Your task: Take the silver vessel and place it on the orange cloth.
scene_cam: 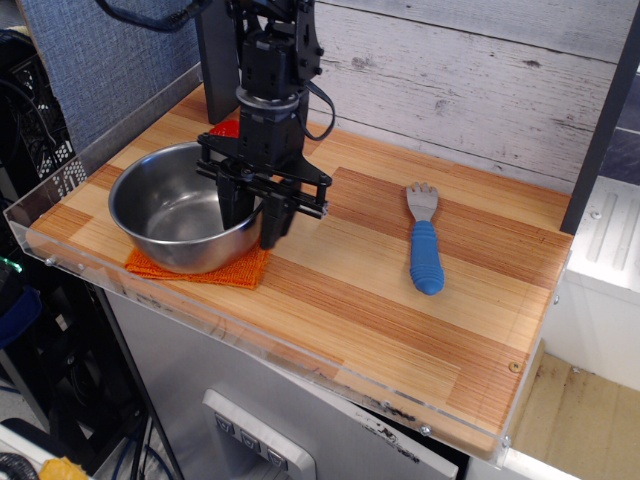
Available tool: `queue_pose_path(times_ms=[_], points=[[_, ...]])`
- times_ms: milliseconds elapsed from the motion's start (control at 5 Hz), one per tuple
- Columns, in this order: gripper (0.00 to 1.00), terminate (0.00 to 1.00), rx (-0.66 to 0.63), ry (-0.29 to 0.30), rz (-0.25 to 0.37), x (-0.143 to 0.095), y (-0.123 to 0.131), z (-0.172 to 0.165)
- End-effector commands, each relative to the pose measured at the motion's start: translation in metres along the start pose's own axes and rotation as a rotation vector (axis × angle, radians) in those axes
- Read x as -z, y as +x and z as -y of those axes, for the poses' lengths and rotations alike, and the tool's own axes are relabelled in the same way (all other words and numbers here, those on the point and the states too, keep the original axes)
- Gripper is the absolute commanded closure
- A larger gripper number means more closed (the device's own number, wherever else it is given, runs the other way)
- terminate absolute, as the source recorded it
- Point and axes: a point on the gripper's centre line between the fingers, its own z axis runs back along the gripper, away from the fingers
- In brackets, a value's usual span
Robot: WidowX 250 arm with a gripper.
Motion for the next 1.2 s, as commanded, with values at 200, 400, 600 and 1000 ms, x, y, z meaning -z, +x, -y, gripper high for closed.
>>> queue_pose_path(times_ms=[200, 400, 600, 1000], points=[[0.00, 0.00, 0.039, 0.029, 0.233, -0.066, -0.024, 0.006], [0.00, 0.00, 0.056, 0.031, 0.322, -0.090, -0.035, 0.011], [0.00, 0.00, 0.076, 0.013, 0.347, -0.101, -0.035, 0.015], [0.00, 0.00, 0.084, -0.009, 0.315, -0.100, -0.030, 0.016]])
